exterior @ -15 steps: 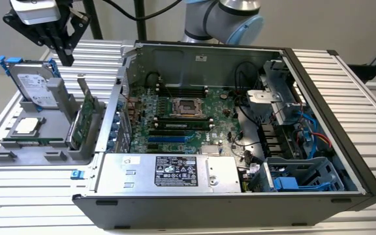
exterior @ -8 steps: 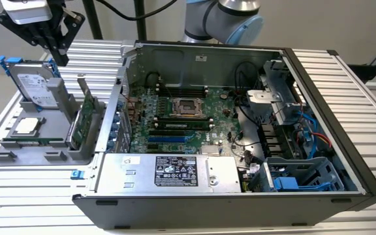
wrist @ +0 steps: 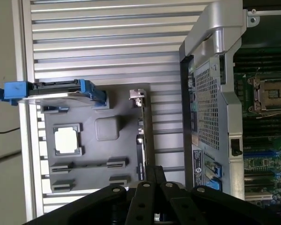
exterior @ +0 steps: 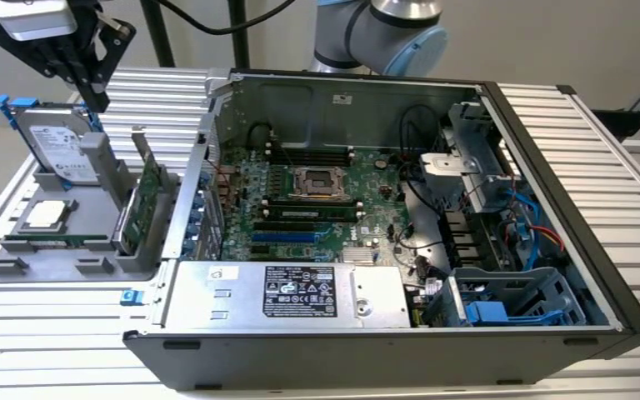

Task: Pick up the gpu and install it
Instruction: 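Reach for the gpu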

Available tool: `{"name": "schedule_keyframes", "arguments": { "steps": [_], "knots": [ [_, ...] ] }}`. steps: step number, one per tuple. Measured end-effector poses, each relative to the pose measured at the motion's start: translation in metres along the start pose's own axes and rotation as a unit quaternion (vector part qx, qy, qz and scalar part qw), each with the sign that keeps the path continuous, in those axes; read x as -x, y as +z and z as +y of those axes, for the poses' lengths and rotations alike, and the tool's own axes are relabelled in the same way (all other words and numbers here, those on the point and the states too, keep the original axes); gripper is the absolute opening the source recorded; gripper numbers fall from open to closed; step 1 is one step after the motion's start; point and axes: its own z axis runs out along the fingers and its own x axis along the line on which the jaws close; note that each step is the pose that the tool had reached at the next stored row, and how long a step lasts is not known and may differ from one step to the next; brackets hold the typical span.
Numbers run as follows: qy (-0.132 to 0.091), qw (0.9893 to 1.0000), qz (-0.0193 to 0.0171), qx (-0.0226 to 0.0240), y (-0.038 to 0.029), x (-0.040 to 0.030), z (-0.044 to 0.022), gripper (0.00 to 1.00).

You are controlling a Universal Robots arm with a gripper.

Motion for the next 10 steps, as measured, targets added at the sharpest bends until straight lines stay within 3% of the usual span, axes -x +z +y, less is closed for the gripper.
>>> {"name": "schedule_keyframes", "arguments": {
  "steps": [10],
  "knots": [
    [0.0, 1.0, 0.0, 0.0, -0.0002, -0.0091, -0.0006, 0.0]
  ]
}}
